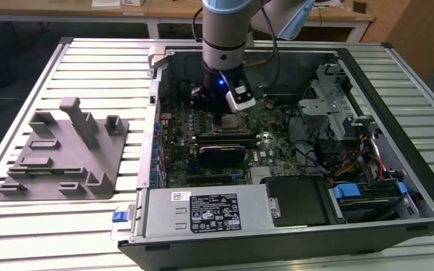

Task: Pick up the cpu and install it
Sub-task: 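Close the cpu cover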

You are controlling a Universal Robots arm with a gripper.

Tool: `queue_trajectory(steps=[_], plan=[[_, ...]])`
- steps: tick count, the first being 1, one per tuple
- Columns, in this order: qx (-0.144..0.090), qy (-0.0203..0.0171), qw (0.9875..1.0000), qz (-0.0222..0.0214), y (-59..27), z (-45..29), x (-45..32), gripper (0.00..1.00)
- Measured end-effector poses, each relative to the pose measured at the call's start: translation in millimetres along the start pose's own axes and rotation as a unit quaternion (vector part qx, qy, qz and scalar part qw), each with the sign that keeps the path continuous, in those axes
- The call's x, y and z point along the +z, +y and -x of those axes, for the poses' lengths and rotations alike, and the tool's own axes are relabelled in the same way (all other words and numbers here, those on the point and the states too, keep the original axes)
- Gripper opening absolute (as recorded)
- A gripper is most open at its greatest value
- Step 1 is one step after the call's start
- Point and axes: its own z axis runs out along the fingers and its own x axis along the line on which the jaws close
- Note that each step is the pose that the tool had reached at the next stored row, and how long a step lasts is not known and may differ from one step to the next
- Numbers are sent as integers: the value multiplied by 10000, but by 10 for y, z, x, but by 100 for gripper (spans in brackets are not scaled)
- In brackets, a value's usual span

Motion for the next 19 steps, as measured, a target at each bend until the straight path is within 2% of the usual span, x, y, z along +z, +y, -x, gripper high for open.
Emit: queue_trajectory(steps=[10, 19], plan=[[1, 0, 10000, 0, 0, -1, 10, 11], [1, 0, 10000, 0, 35, -4, 10, 11]])
